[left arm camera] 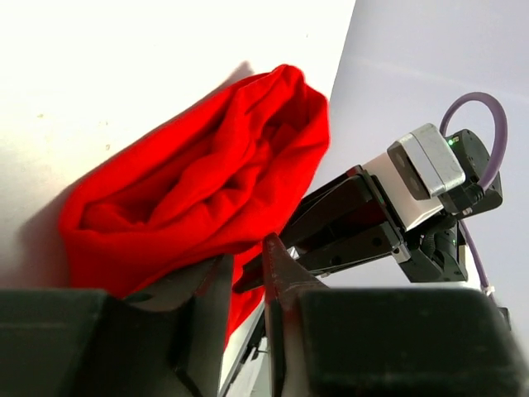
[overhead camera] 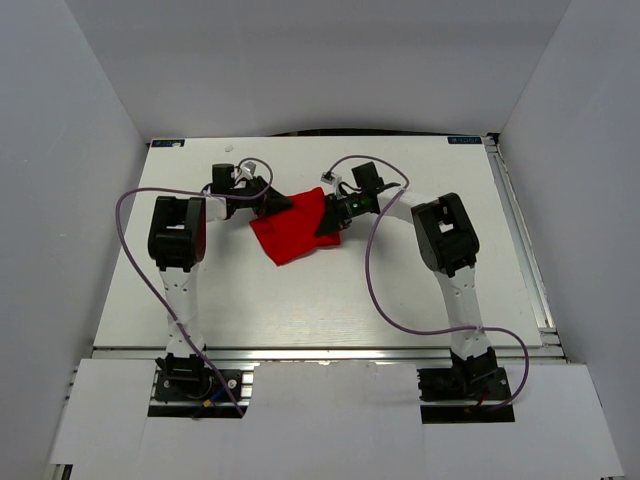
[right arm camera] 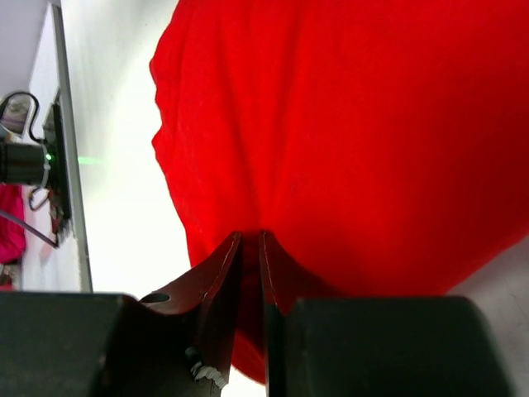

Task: Fold and stack the t-shirts
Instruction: Smooth out wrinkles on the folded tshirt

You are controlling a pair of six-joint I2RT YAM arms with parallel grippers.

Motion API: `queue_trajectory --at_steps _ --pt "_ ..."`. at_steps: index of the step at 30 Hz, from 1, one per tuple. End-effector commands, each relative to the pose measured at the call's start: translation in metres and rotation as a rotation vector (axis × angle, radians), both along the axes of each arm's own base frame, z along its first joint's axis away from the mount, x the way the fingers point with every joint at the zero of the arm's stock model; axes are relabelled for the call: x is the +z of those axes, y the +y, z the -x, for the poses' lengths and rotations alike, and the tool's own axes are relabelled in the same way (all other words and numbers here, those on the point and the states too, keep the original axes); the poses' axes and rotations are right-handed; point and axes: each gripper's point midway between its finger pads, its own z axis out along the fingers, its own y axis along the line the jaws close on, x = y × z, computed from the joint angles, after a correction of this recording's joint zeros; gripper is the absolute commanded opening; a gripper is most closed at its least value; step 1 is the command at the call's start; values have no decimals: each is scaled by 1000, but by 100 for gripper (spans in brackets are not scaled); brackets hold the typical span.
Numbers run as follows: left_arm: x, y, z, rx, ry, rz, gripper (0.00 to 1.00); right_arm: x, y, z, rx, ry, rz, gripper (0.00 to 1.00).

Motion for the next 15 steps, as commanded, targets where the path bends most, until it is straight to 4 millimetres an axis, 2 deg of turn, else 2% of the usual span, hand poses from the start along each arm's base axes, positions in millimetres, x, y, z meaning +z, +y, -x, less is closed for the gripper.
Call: queue_trajectory --at_steps 1,2,3,4,5,6,7,9,10,12,13,14,15 --pt "24 21 -27 72 -118 -45 35 31 -14 5 23 -55 -9 21" --pt "36 21 -29 64 -142 -37 37 43 -15 4 31 -75 -22 21" --pt "62 21 -34 61 -204 -32 39 55 -16 5 45 -93 -41 21" --pt "76 21 -36 59 -235 -32 44 66 -17 5 53 -118 -49 21" --pt "87 22 -36 56 -253 -29 47 86 -19 4 68 -172 -60 22" --pt "110 23 -35 52 -307 -32 53 103 -21 4 69 -215 -68 21" --pt "121 24 -34 52 -328 -34 53 109 -23 5 73 -230 -66 22" --pt "139 25 -29 50 -370 -41 65 115 -31 9 90 -277 -38 23" --pt "155 26 -22 48 -408 -50 94 127 -35 11 98 -325 -32 24" --pt "166 28 -14 55 -437 -71 98 128 -45 13 105 -399 24 27" --pt "162 29 -6 56 -434 -84 98 143 -49 15 106 -460 32 29" --pt "179 30 2 59 -478 -92 98 143 -54 17 104 -483 53 34" --pt "183 31 7 66 -487 -100 98 141 -60 14 95 -524 93 36"
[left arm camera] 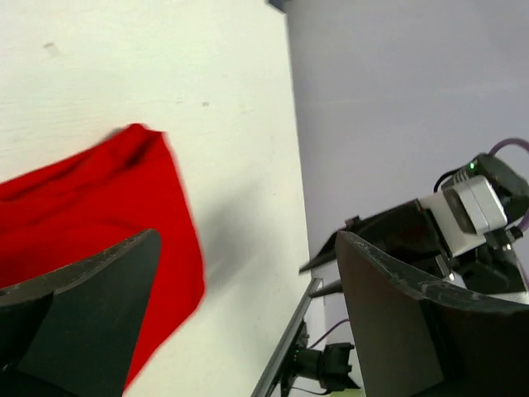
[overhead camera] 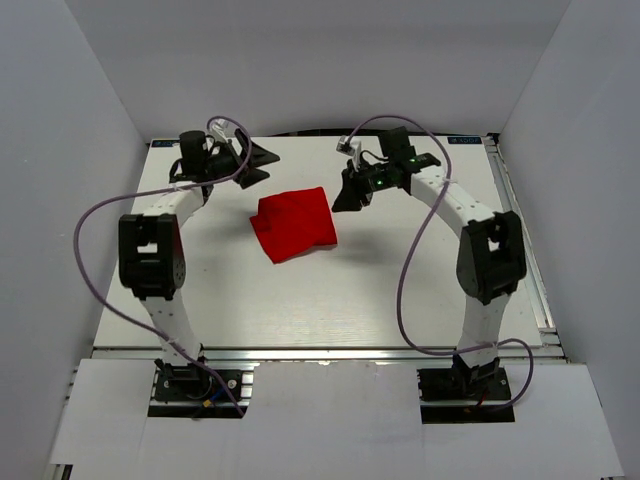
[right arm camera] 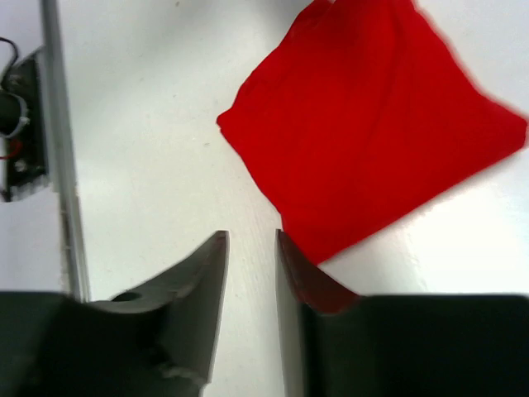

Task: Fold and stack the t-shirts
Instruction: Smooth out wrinkles on the folded tshirt

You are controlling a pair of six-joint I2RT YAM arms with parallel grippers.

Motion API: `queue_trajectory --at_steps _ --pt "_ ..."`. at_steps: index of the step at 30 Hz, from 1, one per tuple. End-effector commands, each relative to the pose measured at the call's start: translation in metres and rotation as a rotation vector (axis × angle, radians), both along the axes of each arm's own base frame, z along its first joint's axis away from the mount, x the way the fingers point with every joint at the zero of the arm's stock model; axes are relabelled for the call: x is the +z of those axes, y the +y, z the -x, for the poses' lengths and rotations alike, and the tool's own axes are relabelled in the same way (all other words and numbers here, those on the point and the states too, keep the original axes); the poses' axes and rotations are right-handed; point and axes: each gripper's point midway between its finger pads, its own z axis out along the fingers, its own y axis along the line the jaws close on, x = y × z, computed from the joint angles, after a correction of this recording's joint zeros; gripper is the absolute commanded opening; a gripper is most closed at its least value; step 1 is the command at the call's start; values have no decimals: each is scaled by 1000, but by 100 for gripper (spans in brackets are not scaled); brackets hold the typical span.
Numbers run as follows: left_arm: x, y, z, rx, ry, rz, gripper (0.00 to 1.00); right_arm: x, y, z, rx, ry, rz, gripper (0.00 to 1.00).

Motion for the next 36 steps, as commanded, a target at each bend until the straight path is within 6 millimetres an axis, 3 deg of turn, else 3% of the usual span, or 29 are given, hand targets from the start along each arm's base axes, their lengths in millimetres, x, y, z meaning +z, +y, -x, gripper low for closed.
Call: queue_trajectory --at_steps 1,2,3,4,5,6,8,9,11,12,13,14,15,16,18,19,21,22,25,28,36 --pt "42 1 29 -3 -133 -49 98 22 -21 6 5 -184 84 41" --pt "57 2 38 -1 -174 -50 98 19 -27 6 -14 -197 113 45" --pt "60 2 44 1 -180 -50 98 27 -29 8 -21 -221 116 52" --pt "54 3 53 2 -172 -59 98 29 -32 9 -28 -230 121 89" --pt "68 3 63 5 -207 -62 98 30 -34 10 -35 -238 127 89" --pt "71 4 69 5 -218 -66 98 23 -39 13 -49 -232 148 89" --pt "66 6 82 12 -218 -97 98 33 -45 15 -80 -275 157 89" --pt "80 7 93 13 -265 -109 98 36 -49 20 -89 -291 163 89" --pt "74 9 108 16 -257 -131 98 40 -58 19 -119 -336 194 89" --pt "87 11 119 20 -300 -142 98 46 -64 24 -128 -362 202 90" --pt "87 12 126 22 -299 -153 98 49 -67 24 -132 -391 214 89" --pt "83 14 132 32 -296 -164 98 54 -72 22 -153 -432 225 89" --pt "96 15 142 37 -347 -177 98 69 -76 25 -166 -486 212 89" --pt "98 15 147 39 -364 -182 98 67 -81 28 -173 -501 219 89" --pt "95 18 158 51 -359 -201 98 90 -85 31 -204 -594 186 89" --pt "103 19 168 58 -387 -206 98 85 -88 34 -216 -582 190 89" --pt "99 21 177 74 -393 -221 98 92 -92 37 -261 -594 172 89" --pt "106 23 185 82 -418 -223 98 81 -95 39 -287 -558 187 89" --pt "103 25 200 92 -434 -243 98 68 -99 48 -297 -501 200 89" --pt "96 29 211 105 -429 -264 98 71 -104 54 -327 -499 171 89" --pt "88 33 220 139 -415 -269 98 68 -121 57 -452 -435 168 89"
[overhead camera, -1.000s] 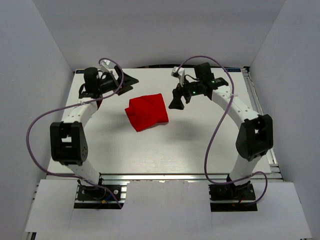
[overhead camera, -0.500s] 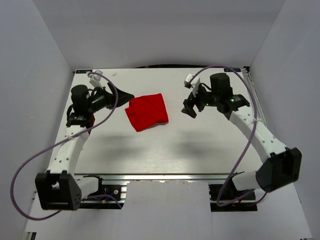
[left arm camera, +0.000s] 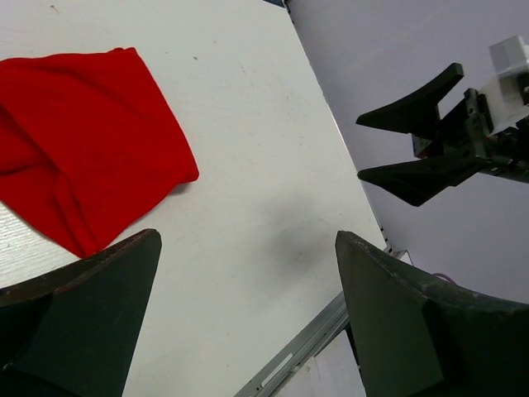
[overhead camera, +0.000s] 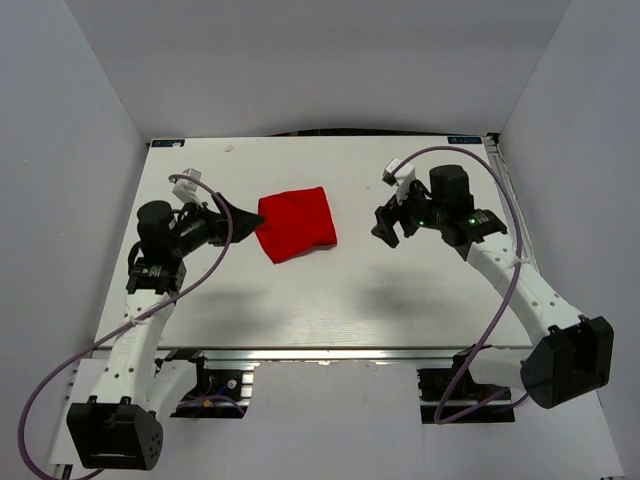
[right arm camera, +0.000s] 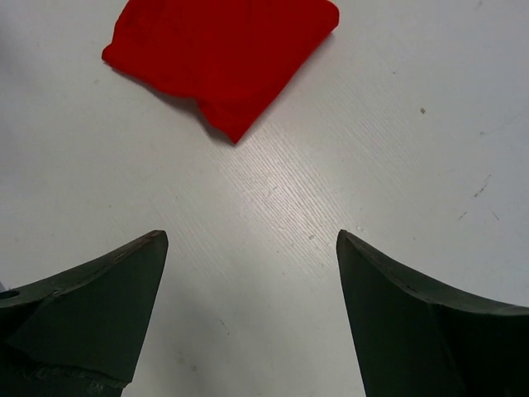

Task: Fold and stack the t-shirts
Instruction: Smooth out wrinkles on the folded tshirt

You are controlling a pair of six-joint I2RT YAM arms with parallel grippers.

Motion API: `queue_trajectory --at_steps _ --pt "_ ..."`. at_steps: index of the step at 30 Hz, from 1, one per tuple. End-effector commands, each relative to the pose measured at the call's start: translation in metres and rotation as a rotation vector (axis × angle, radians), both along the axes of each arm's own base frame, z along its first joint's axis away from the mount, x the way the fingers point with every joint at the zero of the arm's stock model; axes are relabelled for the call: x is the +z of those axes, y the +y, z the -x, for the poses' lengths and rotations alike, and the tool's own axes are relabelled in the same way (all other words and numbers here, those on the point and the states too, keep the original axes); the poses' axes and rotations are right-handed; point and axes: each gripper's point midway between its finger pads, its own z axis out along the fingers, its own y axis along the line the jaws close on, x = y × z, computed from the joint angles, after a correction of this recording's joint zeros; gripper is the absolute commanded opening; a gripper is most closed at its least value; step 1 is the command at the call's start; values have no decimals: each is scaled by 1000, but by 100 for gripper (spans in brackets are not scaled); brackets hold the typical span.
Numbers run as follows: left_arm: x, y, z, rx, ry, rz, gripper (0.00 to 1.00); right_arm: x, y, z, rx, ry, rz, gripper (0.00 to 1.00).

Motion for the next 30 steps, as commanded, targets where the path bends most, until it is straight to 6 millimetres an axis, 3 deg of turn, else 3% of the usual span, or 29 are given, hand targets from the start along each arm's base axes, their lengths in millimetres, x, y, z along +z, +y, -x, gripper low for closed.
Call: queue_trajectory --at_steps 1,10,30 --pt "1 3 3 23 -17 -15 98 21 -6 -7 -81 -43 -66 89" --pt "1 4 6 35 -16 -6 98 15 -16 -14 -189 -11 -99 89" --pt "-3 7 7 59 -7 -12 98 14 -19 -19 -233 -15 -114 89"
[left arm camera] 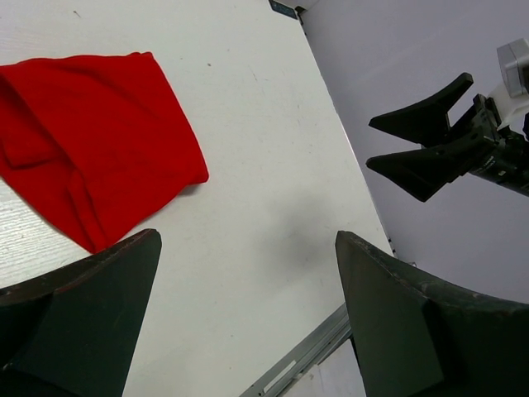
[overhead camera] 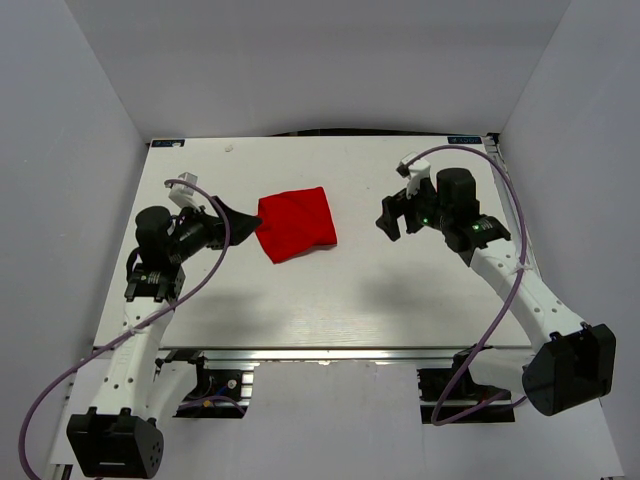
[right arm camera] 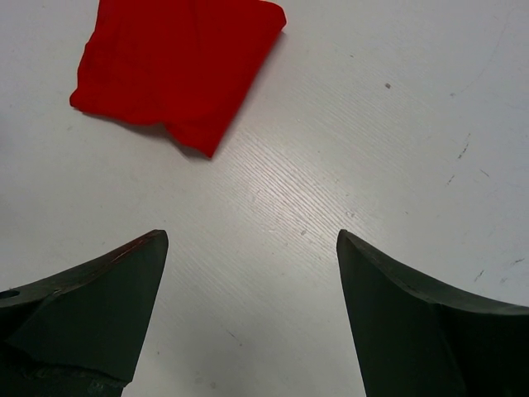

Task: Fold and stack the t-shirts
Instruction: Smooth out wrinkles on the folded tshirt

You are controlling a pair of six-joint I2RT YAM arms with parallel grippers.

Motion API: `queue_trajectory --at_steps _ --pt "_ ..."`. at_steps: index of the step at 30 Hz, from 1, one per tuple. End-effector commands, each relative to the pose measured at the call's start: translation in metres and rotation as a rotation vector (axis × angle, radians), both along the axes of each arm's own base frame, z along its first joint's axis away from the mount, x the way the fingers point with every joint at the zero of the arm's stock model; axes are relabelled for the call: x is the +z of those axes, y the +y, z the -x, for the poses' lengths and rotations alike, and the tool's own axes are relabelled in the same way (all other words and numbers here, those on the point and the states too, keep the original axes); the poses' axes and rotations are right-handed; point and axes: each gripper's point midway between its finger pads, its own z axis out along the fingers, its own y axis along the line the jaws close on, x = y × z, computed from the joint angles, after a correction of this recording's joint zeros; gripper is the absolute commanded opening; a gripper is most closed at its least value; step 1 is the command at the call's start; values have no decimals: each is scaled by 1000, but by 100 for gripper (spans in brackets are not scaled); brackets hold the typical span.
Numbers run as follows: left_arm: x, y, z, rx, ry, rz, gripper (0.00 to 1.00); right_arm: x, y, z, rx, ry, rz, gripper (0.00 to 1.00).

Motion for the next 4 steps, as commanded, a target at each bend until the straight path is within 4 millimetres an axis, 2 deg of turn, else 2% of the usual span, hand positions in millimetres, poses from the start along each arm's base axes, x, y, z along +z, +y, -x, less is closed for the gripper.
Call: queue_trajectory --at_steps 1,4 --pt "1 0 3 5 -11 -5 98 9 -2 -5 -24 -40 -20 90" --pt "0 1 2 7 -11 -9 98 7 -2 -6 -28 -38 -13 90"
